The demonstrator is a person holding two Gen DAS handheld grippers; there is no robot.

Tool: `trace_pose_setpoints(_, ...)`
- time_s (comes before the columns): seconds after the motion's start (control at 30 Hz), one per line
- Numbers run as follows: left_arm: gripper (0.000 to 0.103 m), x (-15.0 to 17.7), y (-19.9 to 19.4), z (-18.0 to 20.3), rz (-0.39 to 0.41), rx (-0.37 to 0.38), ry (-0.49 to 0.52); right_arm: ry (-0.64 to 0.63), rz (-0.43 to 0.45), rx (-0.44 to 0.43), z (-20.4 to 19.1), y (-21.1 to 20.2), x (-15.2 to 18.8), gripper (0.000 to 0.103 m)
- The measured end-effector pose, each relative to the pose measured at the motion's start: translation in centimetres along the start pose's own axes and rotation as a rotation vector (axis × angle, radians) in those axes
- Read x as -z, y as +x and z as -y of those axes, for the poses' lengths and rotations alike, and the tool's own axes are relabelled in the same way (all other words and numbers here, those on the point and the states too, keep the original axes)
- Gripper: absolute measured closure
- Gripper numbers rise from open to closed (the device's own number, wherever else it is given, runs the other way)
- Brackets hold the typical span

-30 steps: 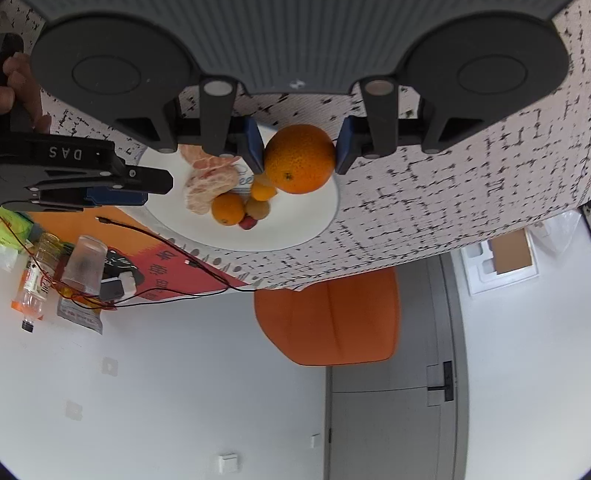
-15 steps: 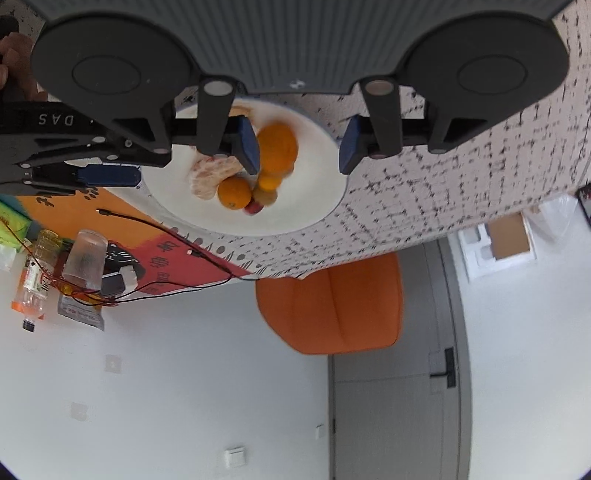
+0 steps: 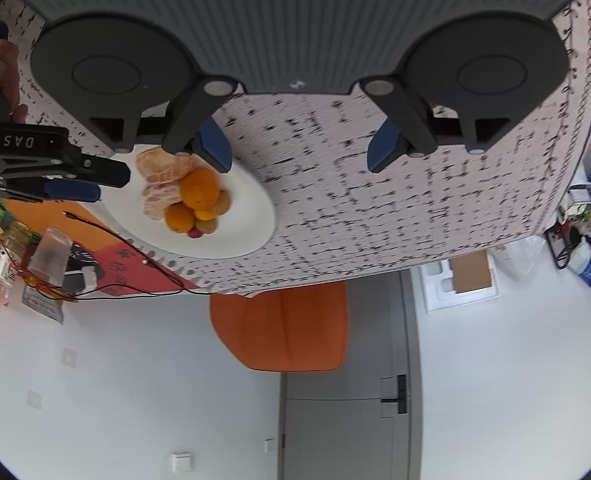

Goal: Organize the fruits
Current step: 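Open the left gripper over the plate and move both grippers back to the table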

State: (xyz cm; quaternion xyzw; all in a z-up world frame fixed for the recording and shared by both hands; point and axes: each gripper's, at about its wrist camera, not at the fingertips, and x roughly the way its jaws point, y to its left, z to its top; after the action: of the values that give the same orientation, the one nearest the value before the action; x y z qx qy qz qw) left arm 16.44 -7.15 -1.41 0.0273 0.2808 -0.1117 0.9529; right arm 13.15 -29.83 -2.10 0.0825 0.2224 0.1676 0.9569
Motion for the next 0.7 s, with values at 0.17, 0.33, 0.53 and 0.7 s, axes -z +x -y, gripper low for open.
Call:
trace_pose_setpoints(0.17, 0.022, 0.5, -1.1, -1.6, -0.007, -0.030, -0.029, -0.014, -0.007, -0.011, -1.2, 0.2, -0.1, 0.028)
trace_pose_setpoints(0.33, 0.019, 1.2, -2.4, -3.0, 0.000, -0.040, -0.047, -0.017, -0.008, -0.018, -2.3, 0.1, -0.1, 0.022)
trace_pose_setpoints(0.53, 0.017, 1.9, -2.8, -4.8, -0.015, -0.097, -0.078, -0.028, -0.013, -0.045, -3.5, 0.5, -0.1, 0.007)
trace_pose_setpoints(0.7, 0.017, 2.2, -3.0, -6.3, -0.019, -0.132, -0.105, -0.058, -0.014, -0.068, -4.7, 0.8, 0.0, 0.000)
